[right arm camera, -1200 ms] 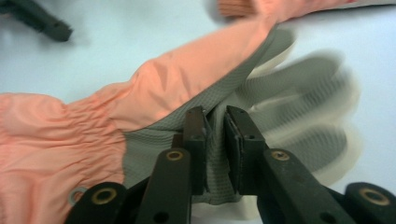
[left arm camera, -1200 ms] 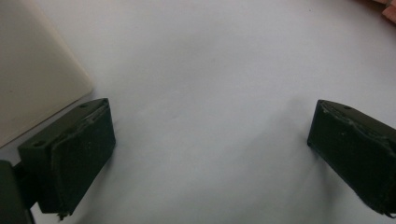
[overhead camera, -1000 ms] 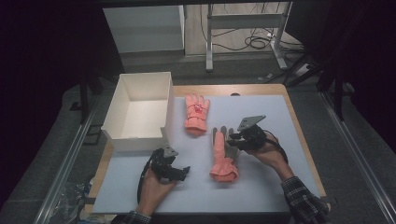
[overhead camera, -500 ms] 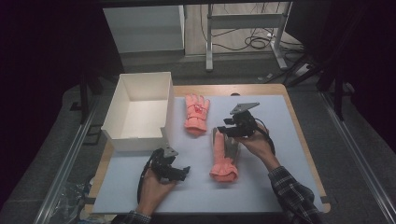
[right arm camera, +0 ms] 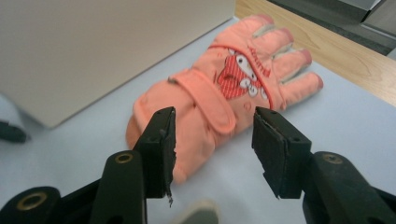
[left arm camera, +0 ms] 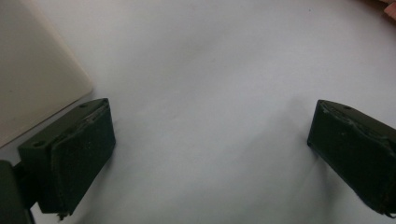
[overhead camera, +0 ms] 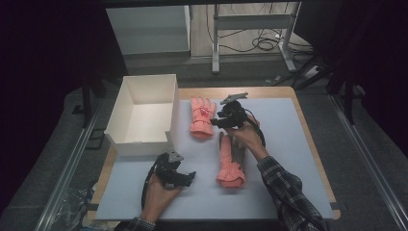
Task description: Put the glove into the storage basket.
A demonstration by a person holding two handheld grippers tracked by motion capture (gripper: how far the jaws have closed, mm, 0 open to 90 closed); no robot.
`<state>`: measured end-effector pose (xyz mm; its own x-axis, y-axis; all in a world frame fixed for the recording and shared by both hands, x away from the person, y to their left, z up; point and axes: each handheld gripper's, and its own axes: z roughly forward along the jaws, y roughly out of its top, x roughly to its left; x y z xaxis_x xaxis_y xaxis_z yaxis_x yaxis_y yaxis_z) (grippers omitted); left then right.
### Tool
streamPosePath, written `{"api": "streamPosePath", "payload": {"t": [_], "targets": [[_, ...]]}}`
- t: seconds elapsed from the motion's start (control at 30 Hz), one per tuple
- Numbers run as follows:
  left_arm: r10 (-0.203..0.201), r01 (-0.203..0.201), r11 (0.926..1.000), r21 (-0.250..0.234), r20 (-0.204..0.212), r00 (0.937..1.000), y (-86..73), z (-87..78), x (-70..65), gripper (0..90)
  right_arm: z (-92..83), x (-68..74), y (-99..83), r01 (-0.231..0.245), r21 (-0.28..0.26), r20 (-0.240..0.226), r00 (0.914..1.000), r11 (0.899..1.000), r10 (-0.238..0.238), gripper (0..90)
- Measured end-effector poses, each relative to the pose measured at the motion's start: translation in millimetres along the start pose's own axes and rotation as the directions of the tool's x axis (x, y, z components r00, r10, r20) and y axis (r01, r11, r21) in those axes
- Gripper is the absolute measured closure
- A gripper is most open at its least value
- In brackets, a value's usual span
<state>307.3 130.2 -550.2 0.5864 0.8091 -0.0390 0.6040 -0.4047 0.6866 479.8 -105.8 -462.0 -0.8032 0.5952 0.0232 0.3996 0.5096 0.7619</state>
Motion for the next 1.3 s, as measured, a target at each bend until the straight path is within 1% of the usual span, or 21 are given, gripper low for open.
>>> {"api": "streamPosePath", "payload": {"t": [0.03,0.1,0.17,0.23,0.33,0.37,0.4,0.43,0.47,0.53,0.57,0.6,0.63,0.7,0.83,0.97,1.03,1.1,1.2,1.23,1.3], "targets": [[0.000,0.000,1.0000,0.000,0.000,1.0000,0.0,0.0,0.0,0.9,6.6,-2.7,5.6,-0.012,-0.001,0.002,0.9999,1.000,0.012,49.4],[0.000,0.000,1.0000,0.000,0.000,1.0000,0.0,0.1,0.0,0.9,9.7,-4.3,8.3,-0.016,0.000,0.003,0.9999,1.000,0.016,48.7],[0.000,0.000,1.0000,0.000,0.000,1.0000,0.0,0.1,0.0,0.8,17.7,-7.5,13.9,-0.031,-0.003,0.003,0.9995,1.000,0.031,47.2],[-0.001,0.001,1.0000,-0.001,0.001,1.0000,0.0,0.0,-0.1,0.9,26.0,-10.4,19.0,-0.036,0.006,-0.001,0.9994,0.999,0.036,46.1],[-0.001,0.001,1.0000,0.000,0.000,1.0000,0.0,0.0,0.0,0.8,35.9,-12.4,23.8,-0.028,0.019,0.002,0.9996,0.999,0.028,45.3],[0.000,0.000,1.0000,0.000,0.000,1.0000,0.0,0.0,0.0,0.9,43.7,-12.7,27.0,-0.022,0.028,0.006,0.9997,0.999,0.022,45.1],[0.000,0.000,1.0000,0.000,0.000,1.0000,0.0,0.0,0.0,0.9,43.7,-12.7,27.0,-0.022,0.028,0.006,0.9997,0.999,0.022,45.1],[-0.002,0.002,1.0000,-0.001,0.001,1.0000,0.0,0.0,-0.1,0.9,51.3,-13.1,29.8,-0.019,0.037,0.011,0.9998,0.999,0.018,44.6],[-0.001,0.001,1.0000,-0.001,0.001,1.0000,0.0,0.0,-0.1,0.9,51.3,-13.1,29.8,-0.019,0.037,0.011,0.9998,0.999,0.018,44.6],[-0.001,0.001,1.0000,-0.001,0.000,1.0000,0.0,0.1,-0.1,0.9,58.9,-13.5,32.5,-0.012,0.046,0.021,0.9997,0.999,0.011,43.1],[-0.002,0.002,1.0000,-0.001,0.001,1.0000,0.0,0.1,-0.1,0.9,65.4,-15.0,34.9,-0.022,0.048,0.026,0.9994,0.999,0.021,41.3],[-0.002,0.002,1.0000,-0.001,0.001,1.0000,0.0,0.1,-0.1,0.9,65.4,-15.0,34.9,-0.022,0.048,0.026,0.9994,0.999,0.021,41.3],[-0.002,0.002,1.0000,-0.002,0.001,1.0000,0.0,0.1,-0.1,0.9,71.7,-16.7,36.8,-0.035,0.052,0.024,0.9991,0.998,0.033,39.4],[-0.002,0.002,1.0000,-0.002,0.001,1.0000,0.0,0.1,-0.1,0.8,75.2,-17.3,37.6,-0.034,0.055,0.026,0.9991,0.998,0.032,38.7],[-0.002,0.002,1.0000,-0.002,0.001,1.0000,0.0,0.1,-0.2,0.8,87.8,-18.3,39.3,-0.030,0.091,0.057,0.9981,0.995,0.025,36.4],[-0.002,0.002,1.0000,-0.002,0.000,1.0000,0.0,0.1,-0.2,0.8,99.0,-20.2,37.5,-0.037,0.148,0.087,0.9959,0.988,0.024,36.3],[-0.002,0.002,1.0000,-0.002,0.000,1.0000,0.0,0.1,-0.2,0.9,103.5,-20.8,34.9,-0.051,0.165,0.078,0.9962,0.985,0.038,41.7],[-0.005,0.005,1.0000,-0.002,0.001,1.0000,0.0,0.2,-0.4,0.8,106.4,-21.2,31.5,-0.070,0.164,0.070,0.9958,0.984,0.059,47.6],[-0.005,0.005,1.0000,-0.001,0.002,1.0000,0.0,0.2,-0.4,0.8,106.6,-21.6,29.2,-0.080,0.162,0.061,0.9956,0.984,0.071,59.4],[-0.005,0.005,1.0000,-0.002,0.002,1.0000,0.0,0.2,-0.4,0.8,106.4,-21.4,29.3,-0.081,0.164,0.060,0.9955,0.983,0.072,62.9],[-0.005,0.005,1.0000,-0.002,0.002,1.0000,0.0,0.2,-0.4,0.8,105.3,-19.1,30.7,-0.068,0.174,0.066,0.9962,0.982,0.057,70.1]]}}
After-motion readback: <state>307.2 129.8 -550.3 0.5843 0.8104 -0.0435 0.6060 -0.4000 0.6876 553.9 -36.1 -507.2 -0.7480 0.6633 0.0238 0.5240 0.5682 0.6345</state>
